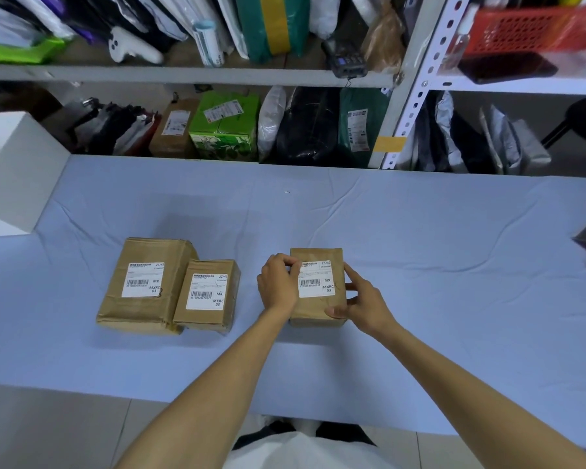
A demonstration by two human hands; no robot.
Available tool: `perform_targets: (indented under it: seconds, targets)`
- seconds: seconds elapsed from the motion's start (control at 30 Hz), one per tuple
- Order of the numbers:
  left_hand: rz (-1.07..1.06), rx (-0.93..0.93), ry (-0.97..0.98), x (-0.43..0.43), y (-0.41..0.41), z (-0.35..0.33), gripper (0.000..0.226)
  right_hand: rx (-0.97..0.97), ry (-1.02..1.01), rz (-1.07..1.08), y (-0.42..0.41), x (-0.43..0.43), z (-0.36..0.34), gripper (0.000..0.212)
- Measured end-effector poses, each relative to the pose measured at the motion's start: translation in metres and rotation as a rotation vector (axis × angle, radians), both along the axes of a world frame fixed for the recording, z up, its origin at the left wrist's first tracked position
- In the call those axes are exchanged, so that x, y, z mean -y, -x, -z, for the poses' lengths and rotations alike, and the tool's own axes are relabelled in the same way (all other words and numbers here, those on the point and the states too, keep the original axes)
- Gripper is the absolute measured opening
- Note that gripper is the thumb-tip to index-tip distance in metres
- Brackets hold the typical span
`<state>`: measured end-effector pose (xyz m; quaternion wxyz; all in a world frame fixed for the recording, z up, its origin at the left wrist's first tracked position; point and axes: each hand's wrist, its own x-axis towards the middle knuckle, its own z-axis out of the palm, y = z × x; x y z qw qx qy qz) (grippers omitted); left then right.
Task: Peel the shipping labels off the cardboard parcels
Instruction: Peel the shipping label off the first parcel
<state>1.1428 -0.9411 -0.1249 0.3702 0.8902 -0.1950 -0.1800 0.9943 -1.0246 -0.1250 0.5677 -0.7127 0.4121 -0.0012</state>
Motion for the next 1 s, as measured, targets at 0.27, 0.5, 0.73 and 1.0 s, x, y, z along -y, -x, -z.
perform_targets:
  seconds: [0.27, 0.5, 0.73, 1.0]
  targets:
    - [0.094, -0.163, 0.048, -0.004, -0.011, -0.005, 0.007, -0.006, 0.012, -0.004, 0.001, 0.000, 0.000, 0.101]
    - [0.249, -0.465, 0.339, -0.040, -0.002, -0.002, 0.056, -0.023, 0.024, -0.033, 0.000, 0.003, -0.005, 0.120]
    - [0.237, -0.458, 0.348, -0.050, 0.004, 0.007, 0.070, -0.026, -0.021, -0.075, -0.002, 0.004, -0.007, 0.107]
    - [0.125, -0.451, 0.374, -0.042, 0.002, 0.000, 0.056, -0.041, -0.016, -0.035, -0.004, 0.003, -0.007, 0.107]
